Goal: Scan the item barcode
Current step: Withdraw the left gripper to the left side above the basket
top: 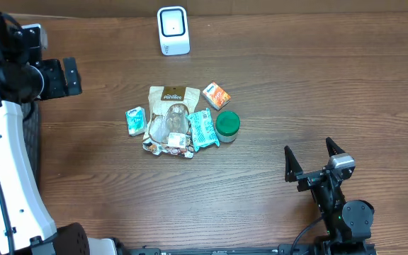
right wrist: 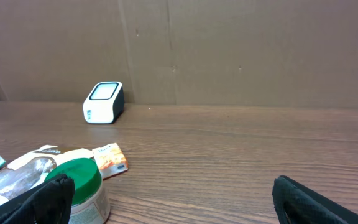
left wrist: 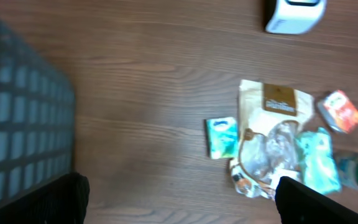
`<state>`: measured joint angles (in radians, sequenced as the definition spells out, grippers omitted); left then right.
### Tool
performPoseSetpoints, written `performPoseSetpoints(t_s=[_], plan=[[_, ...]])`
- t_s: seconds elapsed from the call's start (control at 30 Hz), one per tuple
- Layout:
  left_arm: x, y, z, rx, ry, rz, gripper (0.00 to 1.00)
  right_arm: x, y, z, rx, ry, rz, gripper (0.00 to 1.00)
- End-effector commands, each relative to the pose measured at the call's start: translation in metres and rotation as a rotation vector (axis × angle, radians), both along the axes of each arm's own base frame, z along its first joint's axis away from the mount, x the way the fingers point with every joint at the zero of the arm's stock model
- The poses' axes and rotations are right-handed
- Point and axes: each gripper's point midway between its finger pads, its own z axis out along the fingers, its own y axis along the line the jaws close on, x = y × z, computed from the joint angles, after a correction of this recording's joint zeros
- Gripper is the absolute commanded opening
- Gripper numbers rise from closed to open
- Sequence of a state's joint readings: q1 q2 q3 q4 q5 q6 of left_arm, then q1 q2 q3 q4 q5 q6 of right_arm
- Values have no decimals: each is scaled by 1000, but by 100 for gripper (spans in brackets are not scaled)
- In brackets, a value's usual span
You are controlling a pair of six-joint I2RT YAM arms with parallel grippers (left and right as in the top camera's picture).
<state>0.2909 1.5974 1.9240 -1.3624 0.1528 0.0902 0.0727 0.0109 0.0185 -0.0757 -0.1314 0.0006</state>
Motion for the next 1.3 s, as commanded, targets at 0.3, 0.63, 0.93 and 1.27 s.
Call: performPoseSetpoints(t_s=[0.3,0.63,0.93,1.27], plan=[[6,9,-19,-95,39,-37,100,0,2,-3,5,0,9,100],[6,10,-20,-81,44,-31,100,0,2,-3,5,0,9,100],[6,10,-20,-81,44,-31,100,0,2,-3,5,0,9,100],[6,10,-20,-81,44,-31,100,0,2,-3,5,0,9,100]])
